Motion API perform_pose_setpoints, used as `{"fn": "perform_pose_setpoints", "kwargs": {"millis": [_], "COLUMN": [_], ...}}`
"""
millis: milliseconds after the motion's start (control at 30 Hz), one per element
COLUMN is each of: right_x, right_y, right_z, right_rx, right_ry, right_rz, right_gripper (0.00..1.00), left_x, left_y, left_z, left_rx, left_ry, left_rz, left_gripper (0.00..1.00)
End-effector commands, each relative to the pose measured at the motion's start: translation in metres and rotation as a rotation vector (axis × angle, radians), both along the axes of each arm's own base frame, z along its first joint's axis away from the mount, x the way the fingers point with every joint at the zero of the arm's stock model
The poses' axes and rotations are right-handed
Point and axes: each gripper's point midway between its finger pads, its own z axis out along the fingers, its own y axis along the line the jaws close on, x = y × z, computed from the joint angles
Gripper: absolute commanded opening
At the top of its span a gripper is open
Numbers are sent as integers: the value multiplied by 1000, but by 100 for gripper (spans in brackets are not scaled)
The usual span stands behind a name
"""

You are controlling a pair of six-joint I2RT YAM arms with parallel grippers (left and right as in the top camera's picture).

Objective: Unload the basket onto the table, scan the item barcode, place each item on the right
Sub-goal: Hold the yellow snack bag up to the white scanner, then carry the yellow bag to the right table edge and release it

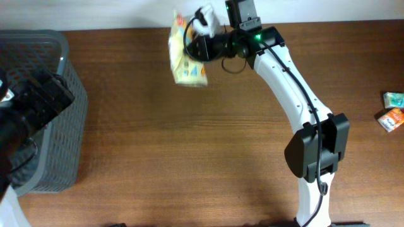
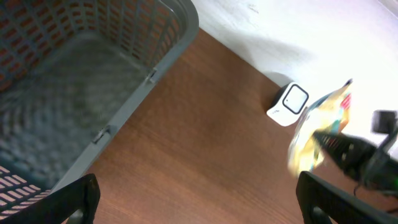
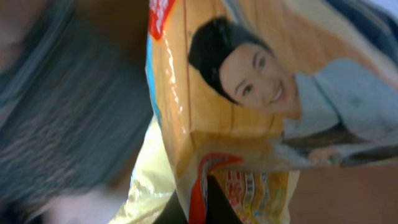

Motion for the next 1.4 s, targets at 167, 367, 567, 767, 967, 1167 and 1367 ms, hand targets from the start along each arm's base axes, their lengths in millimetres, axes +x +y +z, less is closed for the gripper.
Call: {"fn": "perform_pose_setpoints", "kwargs": {"millis": [167,367,567,767,967,1167,1367], "right_x": [112,144,156,152,144,98,16], "right_y": [-56,-46,-56,-75,-213,-397,-551], "right_z": [25,-16,-18,32,59,3,-65], "right_rx": [-136,-144,-157,-111,-272,-539,-672], "right_ry": [-409,-516,-557,-614,-480,-153,195], "right_rz": [-484,-475,-553,-595,-932,-1166,-1356], "right_gripper": [4,4,4,4,4,4,4], "left_x": [-3,-3,-3,-3,-3,-3,-3], "left_y": [1,1,1,1,1,1,1], "left_z": [3,3,3,3,3,3,3], "left_rx": [0,0,0,0,0,0,0], "left_ry": [-11,-11,-11,-11,-11,-11,-11], "left_rz": [12,12,12,12,12,12,12], "left_gripper": [99,99,99,99,99,99,99]}}
